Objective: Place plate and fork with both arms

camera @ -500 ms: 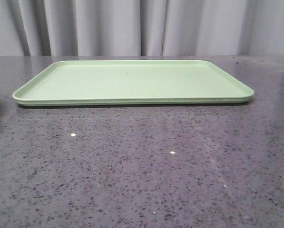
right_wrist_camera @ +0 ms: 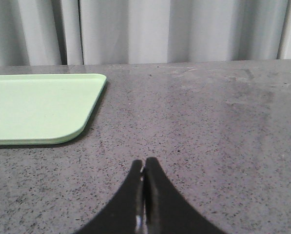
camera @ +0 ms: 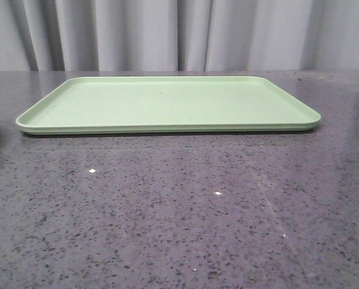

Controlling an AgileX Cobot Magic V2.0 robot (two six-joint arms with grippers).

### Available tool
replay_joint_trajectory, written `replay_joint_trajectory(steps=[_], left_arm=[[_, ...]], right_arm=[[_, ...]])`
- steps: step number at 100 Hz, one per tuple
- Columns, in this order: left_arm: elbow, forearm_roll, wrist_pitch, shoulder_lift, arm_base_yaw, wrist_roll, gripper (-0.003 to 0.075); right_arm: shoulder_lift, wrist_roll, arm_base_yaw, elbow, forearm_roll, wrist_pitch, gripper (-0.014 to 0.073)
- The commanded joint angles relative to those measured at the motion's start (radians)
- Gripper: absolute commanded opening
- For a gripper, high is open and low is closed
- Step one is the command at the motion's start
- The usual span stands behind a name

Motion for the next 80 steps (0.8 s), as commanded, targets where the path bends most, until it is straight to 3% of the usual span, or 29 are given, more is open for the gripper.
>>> replay_joint_trajectory(steps=[1,21,53,68,80], left_arm=[[0.013,-0.004,-0.116,-0.031,0.003,-0.007,-0.002],[0.013,-0.004,-0.198,-0.031,0.003,-0.007,-0.002],[0.004,-0.004,-0.237,-0.031,0.003,-0.007,-0.002],[-0.06,-0.004,-0.202,-0.031,0.003,-0.007,-0.0021],[-0.154,-0.004,-0.14,-0.013,0.003,-0.007,-0.0021]], right_arm=[[-0.025,-0.006,-0.003,-0.005,-0.01,-0.09,-0.0067],[-0.025,-0.006,-0.003,-0.005,-0.017,-0.146,-0.0067],[-0.025,-0.006,-0.003,-0.005,-0.016,-0.518,-0.0067],[-0.024,-0.004,-0.003,-0.029,-0.01,-0.515,-0.0067],[-0.009,-0.004,-0.003,-0.115,-0.01,-0.364,-0.0067]])
